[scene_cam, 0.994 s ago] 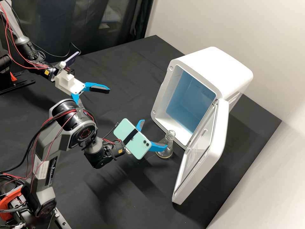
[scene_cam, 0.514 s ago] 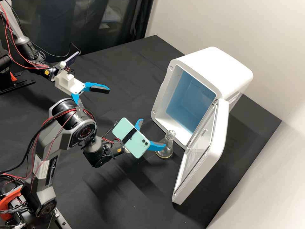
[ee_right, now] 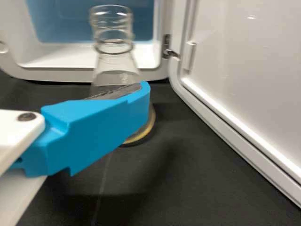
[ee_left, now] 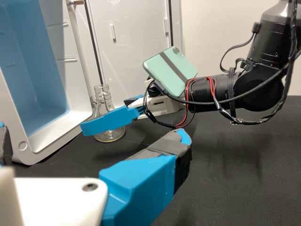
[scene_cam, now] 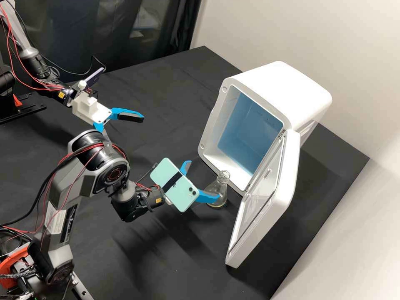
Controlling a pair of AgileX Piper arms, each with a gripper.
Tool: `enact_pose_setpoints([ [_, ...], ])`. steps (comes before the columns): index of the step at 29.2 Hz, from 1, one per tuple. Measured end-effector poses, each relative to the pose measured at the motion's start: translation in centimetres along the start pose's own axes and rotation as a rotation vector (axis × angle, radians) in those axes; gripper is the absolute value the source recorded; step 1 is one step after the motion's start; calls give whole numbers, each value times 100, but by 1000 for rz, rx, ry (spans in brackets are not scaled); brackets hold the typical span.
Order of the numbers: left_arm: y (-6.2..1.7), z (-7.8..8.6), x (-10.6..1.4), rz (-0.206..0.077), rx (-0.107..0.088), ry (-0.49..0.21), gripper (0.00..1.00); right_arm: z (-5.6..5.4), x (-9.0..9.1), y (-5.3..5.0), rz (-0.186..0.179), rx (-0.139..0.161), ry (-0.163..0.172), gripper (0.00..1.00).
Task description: Place the flask in the incubator
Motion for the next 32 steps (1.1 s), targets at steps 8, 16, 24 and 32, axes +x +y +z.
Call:
enact_pose_setpoints([
  [8,0,2,0,0,0,-1,100,115,28,79,31,0,-39,100],
  [16,0,2,0,0,0,-1,100,121,54,79,36,-11,-41,100],
  [24,0,2,0,0,0,-1,100,117,139,-56,9,-14,-53,100],
  [32,0,2,0,0,0,-1,100,157,165,-96,4,-9,-76,100],
])
